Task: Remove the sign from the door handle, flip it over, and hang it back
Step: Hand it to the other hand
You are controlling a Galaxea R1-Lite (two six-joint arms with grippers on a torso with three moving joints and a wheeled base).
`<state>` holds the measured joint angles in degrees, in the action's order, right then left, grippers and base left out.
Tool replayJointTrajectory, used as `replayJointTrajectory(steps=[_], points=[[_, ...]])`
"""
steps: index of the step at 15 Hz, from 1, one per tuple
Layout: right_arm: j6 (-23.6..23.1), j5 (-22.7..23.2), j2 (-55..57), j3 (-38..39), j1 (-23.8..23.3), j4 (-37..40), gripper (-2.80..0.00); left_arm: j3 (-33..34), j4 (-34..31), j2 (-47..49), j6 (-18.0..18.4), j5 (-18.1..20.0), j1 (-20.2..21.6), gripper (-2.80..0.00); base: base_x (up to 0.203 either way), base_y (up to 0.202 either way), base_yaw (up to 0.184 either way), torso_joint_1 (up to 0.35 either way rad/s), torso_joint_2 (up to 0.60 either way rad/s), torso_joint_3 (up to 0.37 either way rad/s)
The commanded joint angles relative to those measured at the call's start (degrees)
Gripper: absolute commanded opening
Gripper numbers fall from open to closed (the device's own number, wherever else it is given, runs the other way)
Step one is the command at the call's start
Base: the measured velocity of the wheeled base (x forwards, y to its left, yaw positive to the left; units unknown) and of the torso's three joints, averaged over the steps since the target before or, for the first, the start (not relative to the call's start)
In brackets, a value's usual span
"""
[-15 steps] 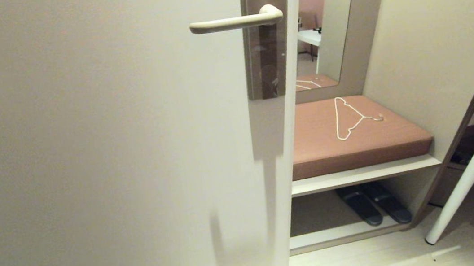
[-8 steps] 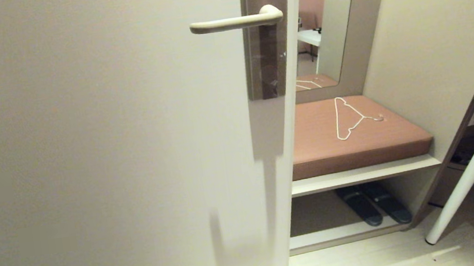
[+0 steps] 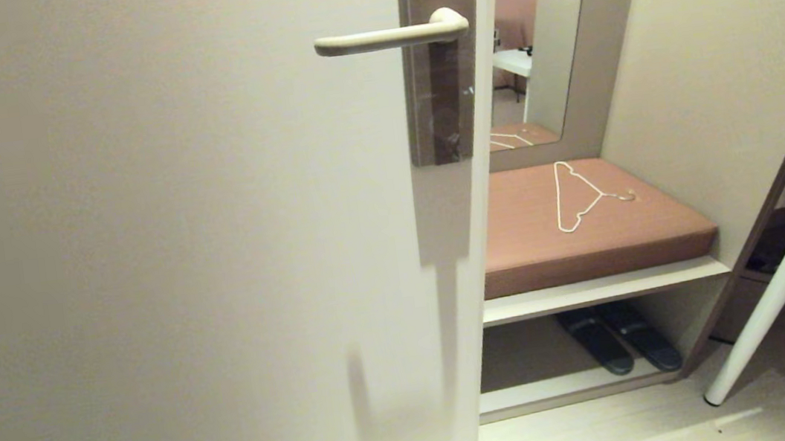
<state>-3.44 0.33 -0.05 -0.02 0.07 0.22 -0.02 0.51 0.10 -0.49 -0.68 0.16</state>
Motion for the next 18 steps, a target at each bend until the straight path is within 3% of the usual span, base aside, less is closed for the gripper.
replayJointTrajectory(steps=[1,18], points=[[0.01,0.02,0.05,0.02,0.01,0.04,-2.80,-0.06,0.01,-0.01,-0.04,-0.02,0.02,-2.80,0.000,0.000,0.000,0.000,0.00,0.000],[0.01,0.02,0.05,0.02,0.01,-0.02,-2.80,0.02,0.10,-0.01,0.48,0.06,0.02,-2.80,0.000,0.000,0.000,0.000,0.00,0.000]])
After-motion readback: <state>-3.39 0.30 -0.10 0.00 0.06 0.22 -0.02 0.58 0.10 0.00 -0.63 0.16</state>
